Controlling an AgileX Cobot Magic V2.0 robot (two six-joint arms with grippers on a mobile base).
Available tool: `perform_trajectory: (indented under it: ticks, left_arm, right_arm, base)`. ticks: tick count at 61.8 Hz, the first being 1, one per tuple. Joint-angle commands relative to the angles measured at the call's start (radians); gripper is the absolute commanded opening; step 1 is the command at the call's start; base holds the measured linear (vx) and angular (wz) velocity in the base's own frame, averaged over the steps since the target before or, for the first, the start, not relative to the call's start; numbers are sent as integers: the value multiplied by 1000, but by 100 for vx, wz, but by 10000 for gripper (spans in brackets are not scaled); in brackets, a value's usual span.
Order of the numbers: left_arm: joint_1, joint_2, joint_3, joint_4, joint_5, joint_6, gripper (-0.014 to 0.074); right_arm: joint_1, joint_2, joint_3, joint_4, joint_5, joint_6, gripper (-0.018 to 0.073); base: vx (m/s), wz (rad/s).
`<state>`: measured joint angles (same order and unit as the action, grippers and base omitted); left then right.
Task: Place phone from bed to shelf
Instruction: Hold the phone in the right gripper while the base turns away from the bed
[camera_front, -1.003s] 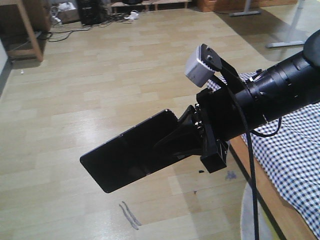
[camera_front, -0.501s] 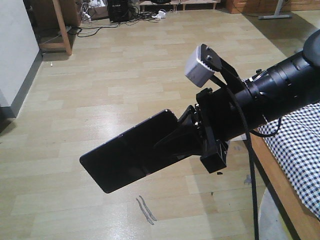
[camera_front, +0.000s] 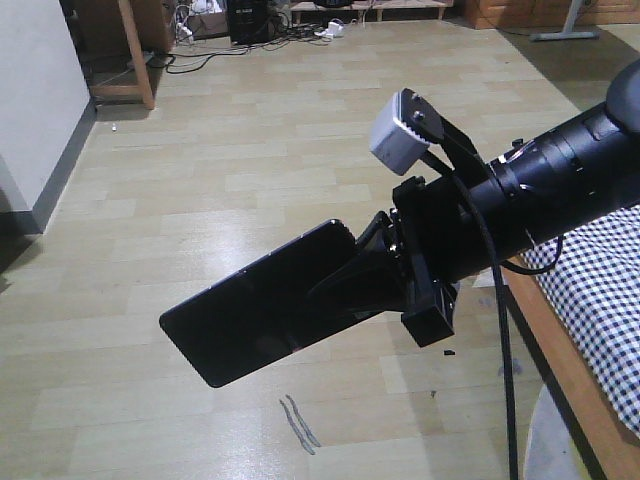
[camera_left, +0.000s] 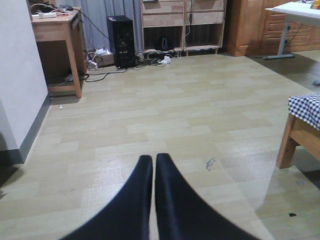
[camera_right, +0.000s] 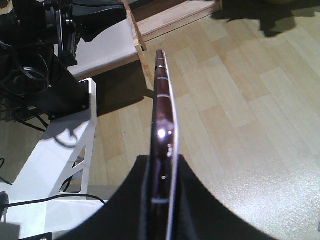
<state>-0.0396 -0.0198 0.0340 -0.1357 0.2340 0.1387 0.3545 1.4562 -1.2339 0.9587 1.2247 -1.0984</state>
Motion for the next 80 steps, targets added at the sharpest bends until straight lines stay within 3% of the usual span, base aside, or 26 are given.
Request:
perform_trajectory:
  ticks: [1,80]
  left_arm:
    - [1,-5,2,-10,-71,-4,1]
    - [1,-5,2,-10,-71,-4,1]
  right_arm:
    - [-2,-40,-25,80,66,-8,-1]
    - [-2,-40,-25,80,66,-10,-1]
  base:
    - [5,7]
    - [11,7]
